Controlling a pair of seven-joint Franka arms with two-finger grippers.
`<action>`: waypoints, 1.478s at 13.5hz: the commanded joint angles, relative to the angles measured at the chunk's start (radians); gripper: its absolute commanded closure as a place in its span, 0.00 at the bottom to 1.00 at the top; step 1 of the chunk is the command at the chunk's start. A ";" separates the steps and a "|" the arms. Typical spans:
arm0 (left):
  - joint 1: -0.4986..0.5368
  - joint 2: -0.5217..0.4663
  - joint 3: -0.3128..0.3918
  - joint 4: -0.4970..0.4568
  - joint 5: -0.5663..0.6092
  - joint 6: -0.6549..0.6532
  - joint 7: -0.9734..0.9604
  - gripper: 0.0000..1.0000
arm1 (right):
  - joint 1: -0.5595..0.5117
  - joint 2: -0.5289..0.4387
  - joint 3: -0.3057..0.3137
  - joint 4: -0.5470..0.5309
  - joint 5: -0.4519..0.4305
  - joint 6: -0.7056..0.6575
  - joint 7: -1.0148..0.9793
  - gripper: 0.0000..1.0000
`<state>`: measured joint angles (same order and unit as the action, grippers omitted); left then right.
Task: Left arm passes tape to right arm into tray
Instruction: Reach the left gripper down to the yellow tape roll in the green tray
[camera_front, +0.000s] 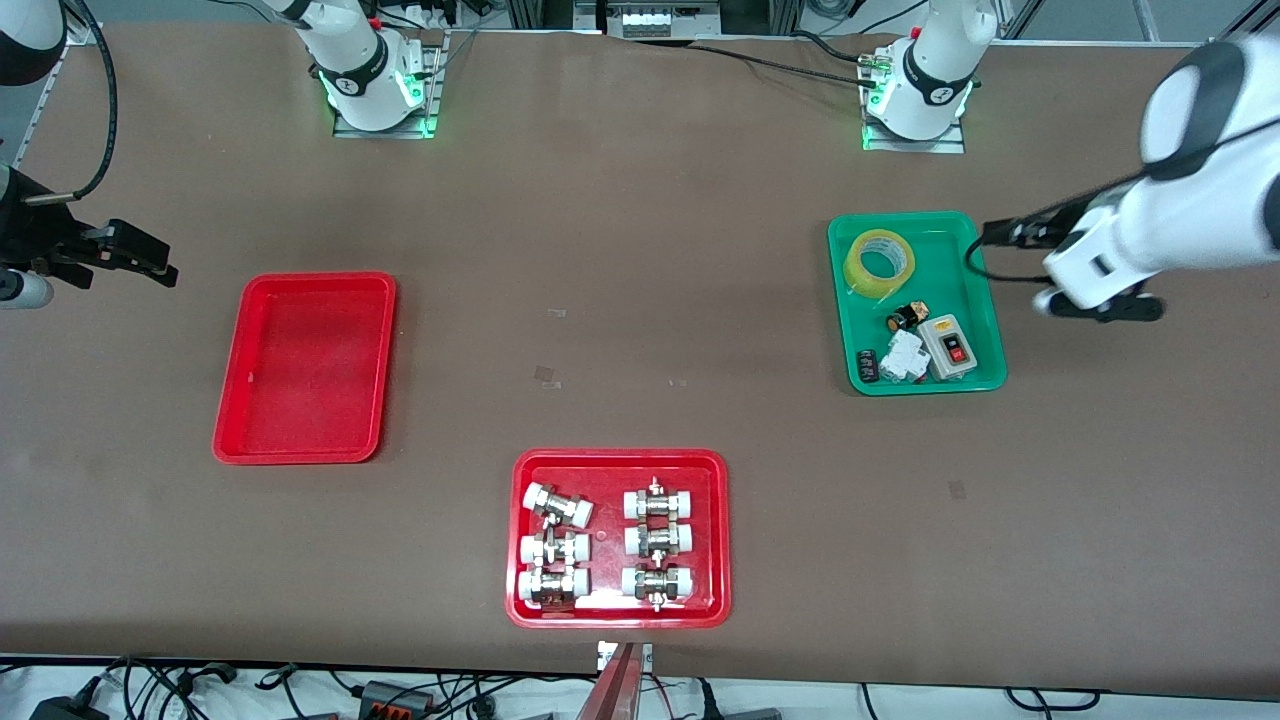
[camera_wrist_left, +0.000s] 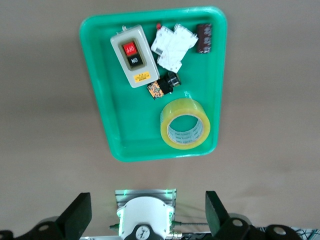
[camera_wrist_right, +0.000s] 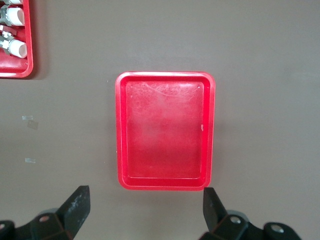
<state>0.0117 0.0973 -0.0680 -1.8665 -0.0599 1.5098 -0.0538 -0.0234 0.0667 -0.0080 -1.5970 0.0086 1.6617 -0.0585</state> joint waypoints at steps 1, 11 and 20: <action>-0.001 -0.034 -0.007 -0.233 -0.056 0.175 -0.026 0.00 | -0.010 -0.004 0.010 0.017 -0.010 -0.014 -0.020 0.00; 0.008 0.140 -0.010 -0.536 -0.130 0.606 -0.023 0.00 | -0.013 0.001 0.010 0.017 -0.010 -0.014 -0.020 0.00; 0.010 0.148 -0.010 -0.533 -0.166 0.598 -0.009 0.93 | -0.016 0.001 0.008 0.017 -0.010 -0.014 -0.020 0.00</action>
<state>0.0133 0.2484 -0.0719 -2.3957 -0.2043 2.1052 -0.0733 -0.0255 0.0680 -0.0093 -1.5909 0.0081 1.6615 -0.0595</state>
